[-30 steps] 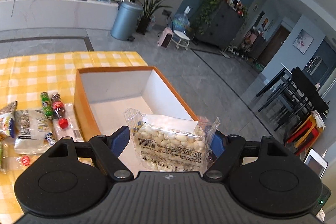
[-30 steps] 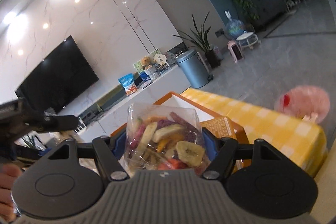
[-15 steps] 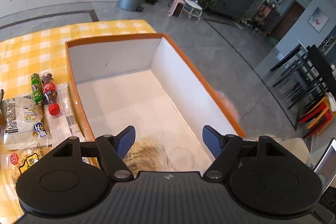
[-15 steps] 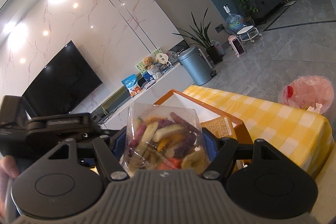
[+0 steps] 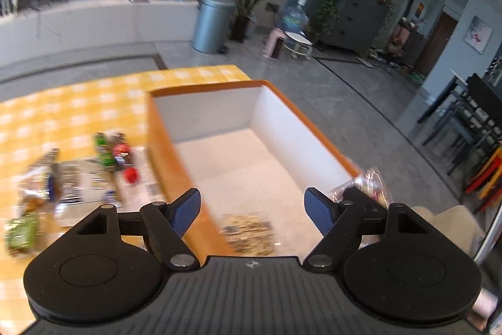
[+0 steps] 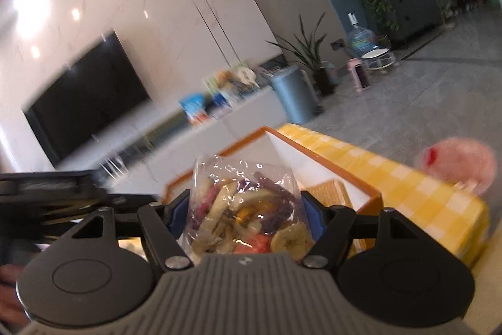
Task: Organize snacks
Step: 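Carry both bags over the orange box and open both grippers to drop them, then withdraw both tools from the box back toward the snack pile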
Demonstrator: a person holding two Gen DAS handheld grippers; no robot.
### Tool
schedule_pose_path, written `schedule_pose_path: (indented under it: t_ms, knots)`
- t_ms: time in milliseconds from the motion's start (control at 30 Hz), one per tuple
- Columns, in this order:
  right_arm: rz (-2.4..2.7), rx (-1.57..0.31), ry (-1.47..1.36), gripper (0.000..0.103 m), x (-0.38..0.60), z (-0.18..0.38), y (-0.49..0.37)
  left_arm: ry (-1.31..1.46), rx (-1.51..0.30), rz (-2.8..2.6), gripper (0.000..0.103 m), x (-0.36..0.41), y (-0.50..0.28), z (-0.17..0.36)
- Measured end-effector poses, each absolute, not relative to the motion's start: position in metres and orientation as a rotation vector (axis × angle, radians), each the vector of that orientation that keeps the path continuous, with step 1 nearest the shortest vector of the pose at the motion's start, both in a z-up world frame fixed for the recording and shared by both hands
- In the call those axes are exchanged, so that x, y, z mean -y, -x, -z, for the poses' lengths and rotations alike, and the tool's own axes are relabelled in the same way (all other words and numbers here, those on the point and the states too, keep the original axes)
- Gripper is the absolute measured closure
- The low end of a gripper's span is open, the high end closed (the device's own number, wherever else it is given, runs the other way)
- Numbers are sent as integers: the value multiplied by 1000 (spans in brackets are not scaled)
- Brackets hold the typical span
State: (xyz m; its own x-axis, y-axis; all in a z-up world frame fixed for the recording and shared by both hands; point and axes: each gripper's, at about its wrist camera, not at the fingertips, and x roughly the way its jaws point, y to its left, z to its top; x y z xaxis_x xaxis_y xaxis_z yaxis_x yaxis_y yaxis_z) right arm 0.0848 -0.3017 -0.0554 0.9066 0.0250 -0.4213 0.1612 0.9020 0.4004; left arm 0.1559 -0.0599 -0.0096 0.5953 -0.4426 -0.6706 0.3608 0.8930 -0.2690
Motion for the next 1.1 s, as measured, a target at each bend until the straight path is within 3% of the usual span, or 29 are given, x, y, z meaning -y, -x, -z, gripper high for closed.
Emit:
schedule_pose_path:
  t_ms: [167,267,567,667,833,867,933,1000,1100]
  knots:
    - [136,-472,-258,37,283,45,-111,105,-754,401,13,40,-139,7]
    - [109,-542,-138,45,268,47,-130,145,-772,390,13,34,-138,12]
    - [156,-777,-32,44,258,75,-153,178,-813,375,13,16,-140,29]
    - [182,-764,-68,38,264,76,-149,191,-814,367,13,10,-140,30]
    - [186,-755,-91,36,265,76,-149,201,-797,356,13,3,-136,27]
    - [186,-736,-89,34,264,74,-147,203,-795,352,13,1,-135,26]
    - [178,-691,-99,10,261,66,-140,206,-794,335,12,-1,-134,23]
    - [161,-638,-131,3,262,61,-131,200,-805,319,12,-2,-133,19]
    - [175,-592,-161,3,263,58,-122,162,-791,284,12,-3,-128,12]
